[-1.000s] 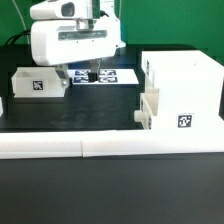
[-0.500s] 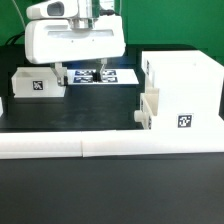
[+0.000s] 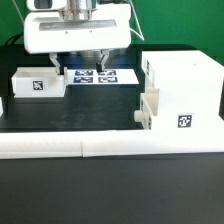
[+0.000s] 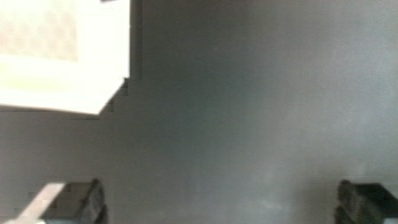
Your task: Assemble drawer
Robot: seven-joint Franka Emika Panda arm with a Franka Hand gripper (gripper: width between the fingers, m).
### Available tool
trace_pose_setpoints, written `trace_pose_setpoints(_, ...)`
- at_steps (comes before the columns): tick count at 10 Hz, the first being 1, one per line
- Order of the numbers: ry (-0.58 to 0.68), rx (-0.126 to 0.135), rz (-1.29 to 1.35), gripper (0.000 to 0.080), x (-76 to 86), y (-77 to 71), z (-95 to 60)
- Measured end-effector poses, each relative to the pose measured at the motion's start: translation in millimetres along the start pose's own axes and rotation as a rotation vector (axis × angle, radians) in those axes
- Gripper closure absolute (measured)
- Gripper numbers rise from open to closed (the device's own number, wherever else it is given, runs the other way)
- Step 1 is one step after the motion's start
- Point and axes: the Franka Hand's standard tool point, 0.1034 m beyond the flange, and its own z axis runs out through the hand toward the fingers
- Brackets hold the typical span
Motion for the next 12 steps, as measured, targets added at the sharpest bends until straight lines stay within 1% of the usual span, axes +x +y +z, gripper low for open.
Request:
trace_pose_setpoints(6, -0.006, 0.001, -0.005, 0.0151, -4.1, 0.6, 1.7)
trace_pose_setpoints(7, -0.020, 0.000, -0.017, 0.0151, -16.7, 6.8, 1.5)
trace_pose_setpoints(8, -0.024, -0.004, -0.036, 0.0151, -25.8, 16.0, -0.4)
trace_pose_setpoints(9, -0.028, -0.005, -0.057, 0.0151, -31.5, 22.5, 0.2)
trace_pose_setpoints(12, -0.029, -0.012, -0.044, 0.0151, -57.4, 30.5, 10.8)
